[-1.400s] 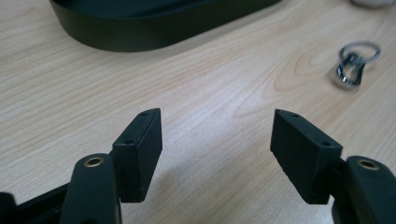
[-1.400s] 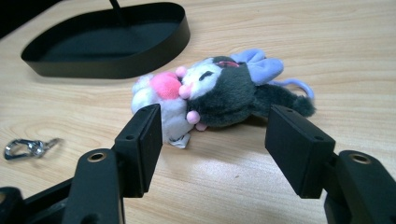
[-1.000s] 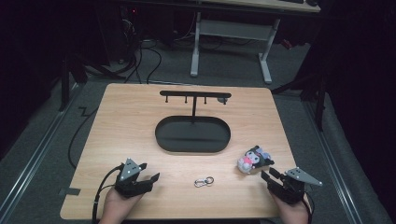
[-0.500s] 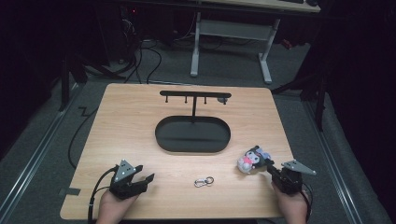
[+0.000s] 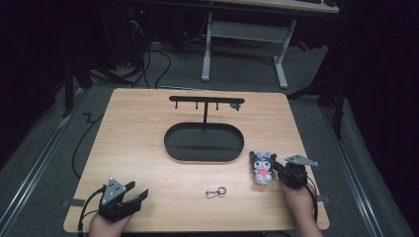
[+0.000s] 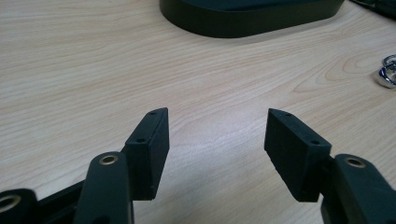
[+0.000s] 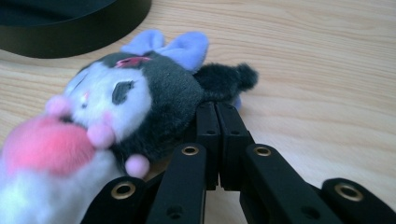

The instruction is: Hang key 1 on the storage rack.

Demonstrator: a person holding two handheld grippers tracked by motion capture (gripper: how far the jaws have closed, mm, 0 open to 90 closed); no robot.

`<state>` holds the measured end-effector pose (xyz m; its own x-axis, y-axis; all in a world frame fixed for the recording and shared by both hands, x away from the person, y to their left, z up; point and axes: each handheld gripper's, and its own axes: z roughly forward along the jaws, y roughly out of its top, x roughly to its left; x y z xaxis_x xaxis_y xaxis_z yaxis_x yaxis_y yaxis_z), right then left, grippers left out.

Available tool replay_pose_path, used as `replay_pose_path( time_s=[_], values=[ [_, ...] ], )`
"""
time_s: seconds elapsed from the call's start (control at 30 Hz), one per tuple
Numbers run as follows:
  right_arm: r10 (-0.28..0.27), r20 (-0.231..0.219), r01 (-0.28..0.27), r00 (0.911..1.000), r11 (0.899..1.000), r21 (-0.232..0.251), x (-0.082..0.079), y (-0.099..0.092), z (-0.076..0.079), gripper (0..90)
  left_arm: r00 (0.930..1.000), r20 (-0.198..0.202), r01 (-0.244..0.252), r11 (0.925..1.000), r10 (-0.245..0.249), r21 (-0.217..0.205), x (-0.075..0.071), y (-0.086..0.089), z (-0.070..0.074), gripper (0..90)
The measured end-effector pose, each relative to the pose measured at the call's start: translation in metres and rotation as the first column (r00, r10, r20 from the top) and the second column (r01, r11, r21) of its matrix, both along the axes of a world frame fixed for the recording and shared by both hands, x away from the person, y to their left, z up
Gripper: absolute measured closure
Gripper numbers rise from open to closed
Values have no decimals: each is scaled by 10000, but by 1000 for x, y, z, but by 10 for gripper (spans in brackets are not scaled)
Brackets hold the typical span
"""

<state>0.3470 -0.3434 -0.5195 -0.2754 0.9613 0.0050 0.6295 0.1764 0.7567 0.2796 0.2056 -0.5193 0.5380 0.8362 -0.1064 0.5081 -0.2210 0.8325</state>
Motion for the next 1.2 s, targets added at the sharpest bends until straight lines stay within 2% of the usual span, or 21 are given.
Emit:
replay_pose_path(
  time_s=[0.03,0.07,0.2,0.37,0.4,0.63,0.73,0.87,1.03,1.1,1.2],
  values=[
    [0,0,0,10000,10000,0,0,0,0,893,10000,0,0,10000,0,0,0,0,0,409],
    [403,142,-403,9991,9992,-43,6,3,-2,890,10000,14,-51,10000,52,-13,-2,2,0,409],
    [723,7,-723,9974,9974,-33,10,8,-4,889,10000,19,-31,10000,31,26,-5,4,0,409],
    [609,54,-608,9981,9981,-42,9,7,-3,875,10000,87,-8,10000,8,38,-4,2,0,408],
    [434,79,-434,9990,9991,29,6,4,-2,866,9999,108,29,10000,-29,32,-3,1,0,409],
    [177,104,-178,9998,9998,83,-7,-4,-1,839,9996,229,179,9998,-180,61,5,-7,3,412],
    [186,230,-189,9996,9998,112,-12,-6,0,829,9994,249,230,9997,-231,29,9,-10,4,406],
    [117,379,-125,9992,9997,216,-28,-7,3,806,9987,310,395,9991,-399,118,16,-21,6,391],
    [149,489,-159,9987,9997,201,-41,-7,4,789,9972,343,674,9977,-672,-53,21,-31,10,411],
    [168,494,-183,9986,9994,296,-47,-8,4,777,9948,446,909,9957,-916,163,25,-37,13,409],
    [71,640,-83,9979,9998,179,-53,-8,6,769,9930,492,1033,9909,-1078,858,29,-38,13,374]
  ],
)
